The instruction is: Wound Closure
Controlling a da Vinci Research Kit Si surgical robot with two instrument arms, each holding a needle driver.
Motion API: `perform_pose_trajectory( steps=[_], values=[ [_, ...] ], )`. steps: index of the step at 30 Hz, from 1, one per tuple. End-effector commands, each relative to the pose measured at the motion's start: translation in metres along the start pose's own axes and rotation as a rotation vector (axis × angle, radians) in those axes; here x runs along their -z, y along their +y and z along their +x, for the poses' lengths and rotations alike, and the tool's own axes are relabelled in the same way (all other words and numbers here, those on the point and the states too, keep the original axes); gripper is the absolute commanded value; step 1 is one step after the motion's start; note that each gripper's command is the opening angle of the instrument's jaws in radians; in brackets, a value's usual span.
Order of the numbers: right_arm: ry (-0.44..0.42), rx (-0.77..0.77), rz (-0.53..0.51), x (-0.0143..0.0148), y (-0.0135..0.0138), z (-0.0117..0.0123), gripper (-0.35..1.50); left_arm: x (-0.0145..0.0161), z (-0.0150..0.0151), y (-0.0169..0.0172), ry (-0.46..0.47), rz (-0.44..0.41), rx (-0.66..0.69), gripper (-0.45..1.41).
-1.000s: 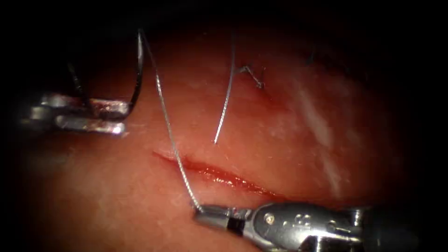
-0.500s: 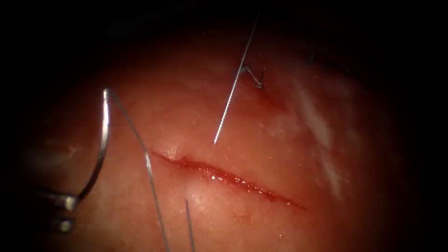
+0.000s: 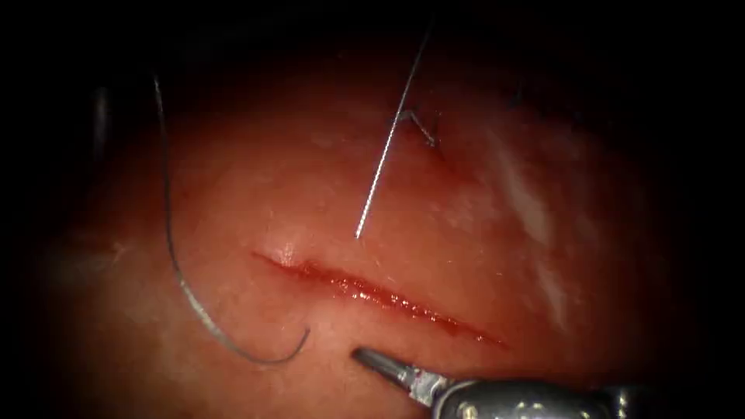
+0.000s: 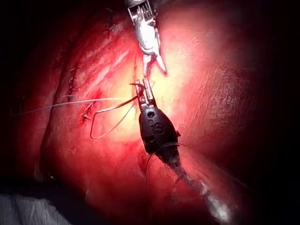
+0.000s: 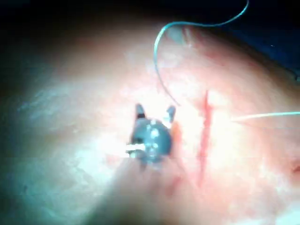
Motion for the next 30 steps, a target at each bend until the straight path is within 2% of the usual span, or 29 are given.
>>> perform_pose_trajectory(
  steps=[1, 4, 8, 11, 13, 14, 21, 26, 29, 30],
  values=[
    [0.001, 0.008, -0.006, -0.0017, 0.0004, -0.0003, 1.08, -0.0007, -0.0008, 0.0001, 0.000, -0.001, 0.003, -0.45],
    [0.000, 0.033, -0.029, -0.0040, 0.0010, 0.0001, 1.06, -0.0019, -0.0017, 0.0006, -0.004, 0.008, 0.005, -0.45],
    [-0.001, 0.044, -0.045, -0.0058, 0.0014, -0.0001, 1.04, -0.0025, -0.0023, 0.0007, 0.000, 0.009, 0.011, -0.45],
    [-0.002, 0.052, -0.055, -0.0065, 0.0016, -0.0003, 0.91, -0.0026, -0.0028, 0.0007, -0.002, 0.004, 0.020, -0.45],
    [0.001, 0.071, -0.042, -0.0066, 0.0016, -0.0005, 0.47, -0.0025, -0.0030, 0.0006, -0.002, 0.003, 0.018, -0.45],
    [0.011, 0.094, -0.005, -0.0062, 0.0014, -0.0008, -0.35, -0.0025, -0.0030, 0.0006, -0.002, 0.003, 0.019, -0.45],
    [-0.007, 0.120, 0.061, -0.0024, -0.0009, -0.0019, -0.35, -0.0027, -0.0030, 0.0005, -0.002, 0.005, 0.018, -0.45],
    [-0.012, 0.127, 0.063, 0.0007, -0.0026, -0.0020, -0.35, -0.0027, -0.0033, 0.0003, -0.002, 0.005, 0.018, -0.45],
    [-0.014, 0.130, 0.073, 0.0025, -0.0043, -0.0018, -0.35, -0.0027, -0.0036, 0.0002, -0.003, 0.005, 0.022, -0.45],
    [-0.014, 0.131, 0.081, 0.0035, -0.0060, -0.0013, -0.35, -0.0027, -0.0038, 0.0001, -0.005, 0.003, 0.020, -0.45]
  ],
)
